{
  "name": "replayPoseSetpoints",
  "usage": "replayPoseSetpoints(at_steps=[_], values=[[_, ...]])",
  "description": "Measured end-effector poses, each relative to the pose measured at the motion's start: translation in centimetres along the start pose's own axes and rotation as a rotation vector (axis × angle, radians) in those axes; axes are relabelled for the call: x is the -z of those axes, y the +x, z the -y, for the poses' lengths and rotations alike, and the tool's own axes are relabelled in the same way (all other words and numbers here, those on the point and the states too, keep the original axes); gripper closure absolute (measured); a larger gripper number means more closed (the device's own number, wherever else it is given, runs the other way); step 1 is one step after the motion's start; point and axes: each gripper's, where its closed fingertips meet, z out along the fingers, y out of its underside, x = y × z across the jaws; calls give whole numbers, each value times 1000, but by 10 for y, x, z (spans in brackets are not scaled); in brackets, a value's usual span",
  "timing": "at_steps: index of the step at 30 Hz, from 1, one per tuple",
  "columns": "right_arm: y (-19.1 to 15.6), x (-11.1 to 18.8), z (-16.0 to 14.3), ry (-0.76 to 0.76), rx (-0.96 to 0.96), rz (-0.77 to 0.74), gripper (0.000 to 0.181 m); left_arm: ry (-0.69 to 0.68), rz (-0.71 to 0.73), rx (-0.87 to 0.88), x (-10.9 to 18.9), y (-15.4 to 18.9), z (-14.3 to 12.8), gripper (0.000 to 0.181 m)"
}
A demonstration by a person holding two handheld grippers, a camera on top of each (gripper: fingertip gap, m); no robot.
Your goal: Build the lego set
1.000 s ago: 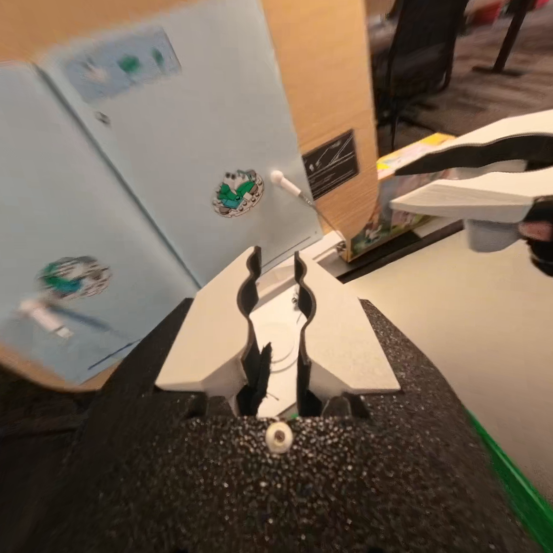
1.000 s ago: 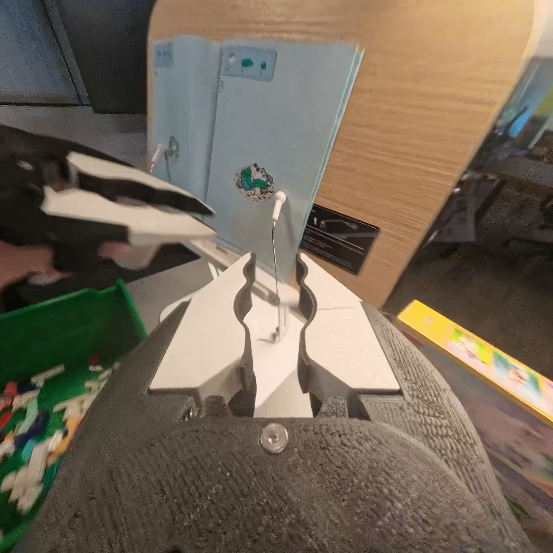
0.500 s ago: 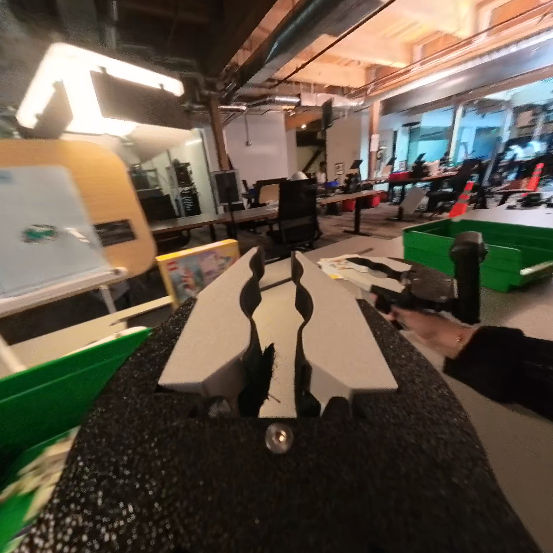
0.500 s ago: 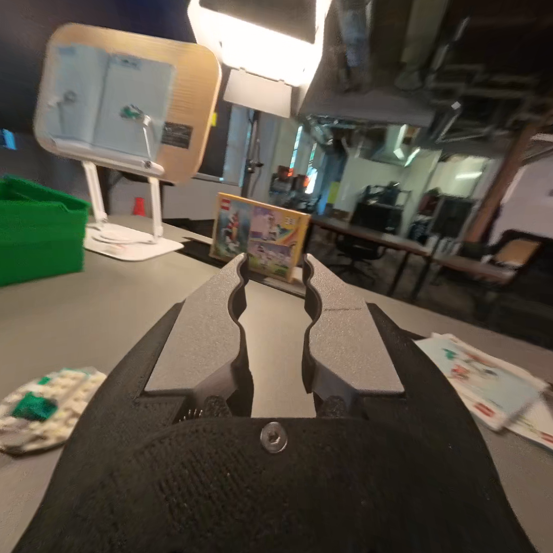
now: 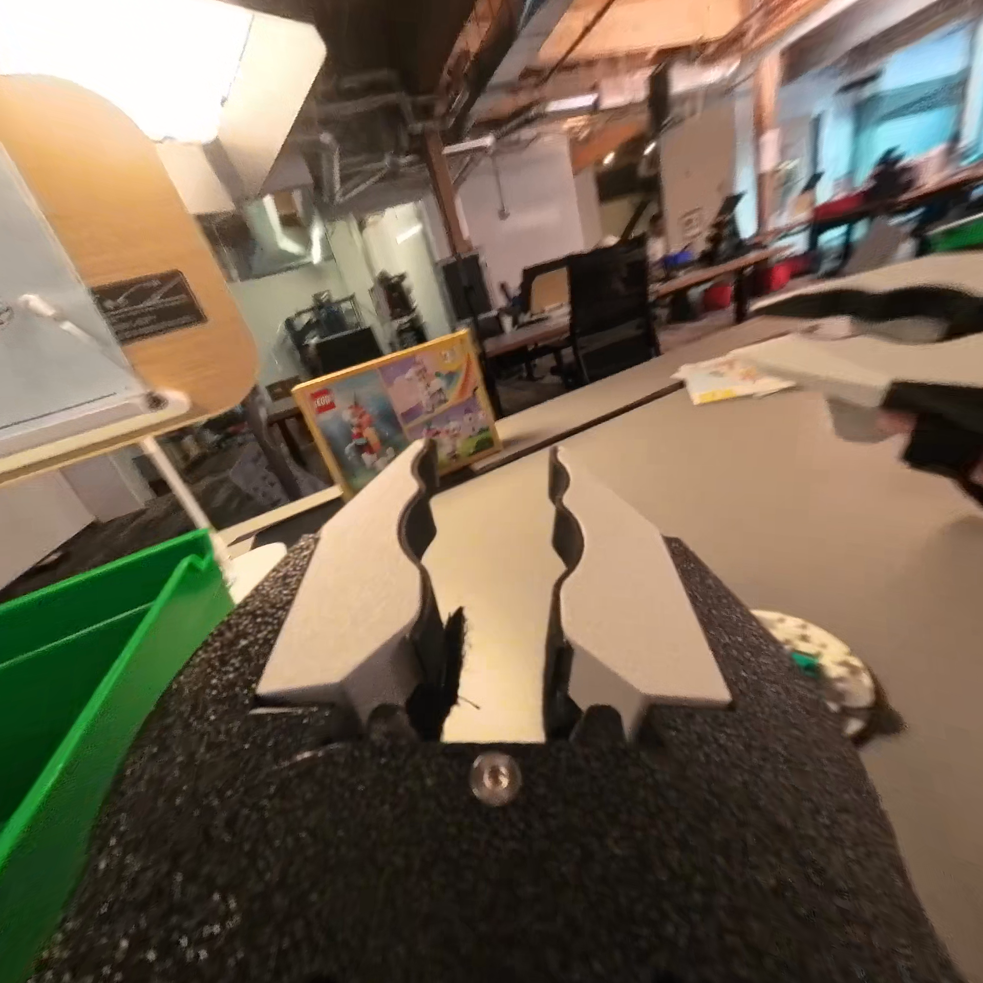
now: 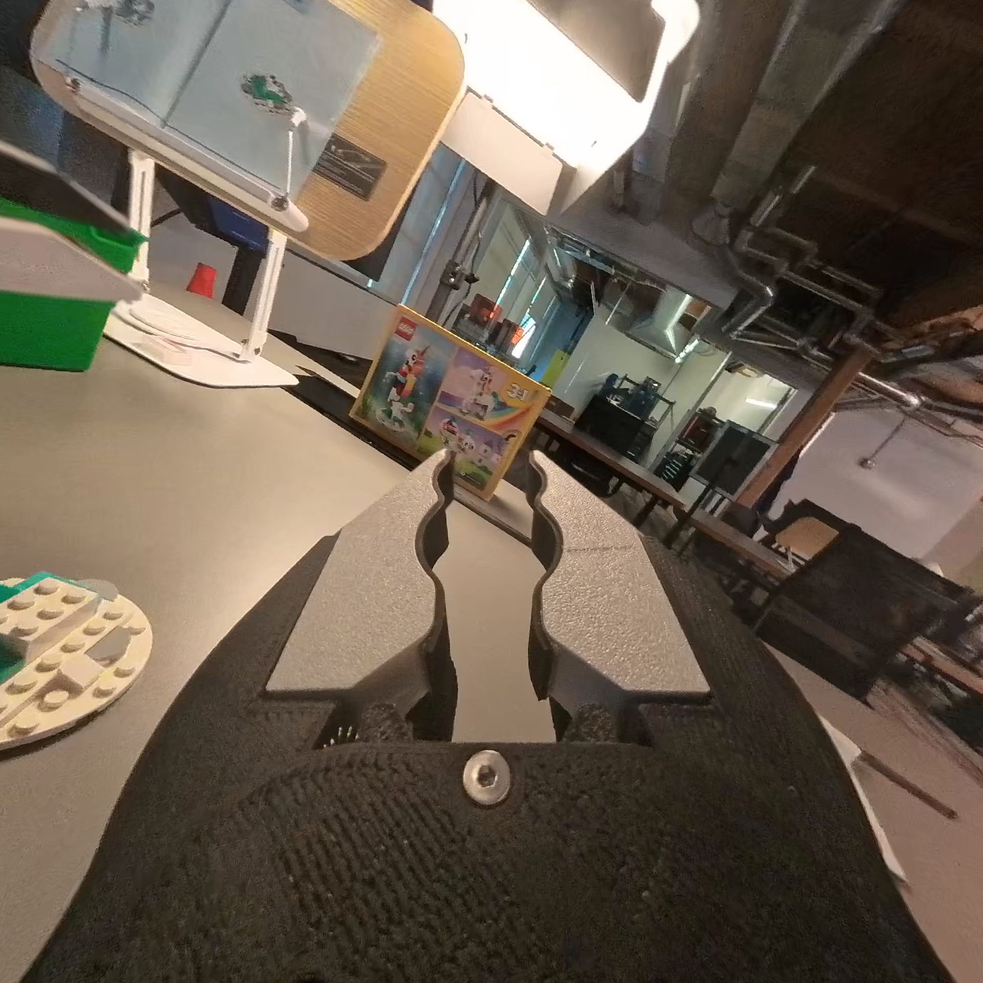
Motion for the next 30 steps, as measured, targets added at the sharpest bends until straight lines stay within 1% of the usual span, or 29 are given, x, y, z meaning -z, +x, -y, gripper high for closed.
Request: replayPoseSetpoints(at_steps=[1, 3, 5, 10, 14, 16, 18, 20, 22, 24, 25, 26, 27, 29, 30], values=[[-1, 0, 0, 2, 4, 6, 157, 18, -35, -11, 1, 7, 2, 140], [-2, -2, 1, 11, -5, 13, 157, 11, -36, -91, 0, 12, 0, 140], [-5, -3, 1, 18, -16, 30, 158, 50, -44, -143, 4, 18, 6, 144], [-7, 0, 5, 49, -30, 63, 159, 98, -51, -183, 7, 24, 14, 146], [-3, 6, 6, 58, -54, 79, 158, 193, -162, -222, 16, 50, 28, 147], [1, 10, 7, 62, -77, 77, 159, 213, -219, -234, 21, 62, 30, 147], [5, 12, 10, 69, -99, 62, 158, 223, -230, -230, 23, 65, 32, 149], [4, 12, 11, 70, -114, 64, 159, 202, -248, -189, 23, 66, 30, 153], [-2, 9, 10, 55, -102, 82, 159, 180, -282, -151, 23, 69, 28, 155], [-9, 6, 7, 23, -58, 121, 159, 168, -314, -126, 25, 69, 28, 161], [-17, 5, 3, -10, -26, 179, 161, 163, -319, -110, 26, 68, 29, 163], [-30, 6, -3, -64, 3, 286, 162, 168, -311, -85, 26, 64, 33, 165], [-46, 12, -10, -126, 13, 428, 160, 185, -297, -51, 28, 59, 39, 168], [-75, 36, -22, -232, -74, 718, 159, 225, -288, 28, 33, 51, 51, 171], [-83, 47, -25, -275, -141, 817, 158, 230, -291, 56, 35, 48, 54, 171]])
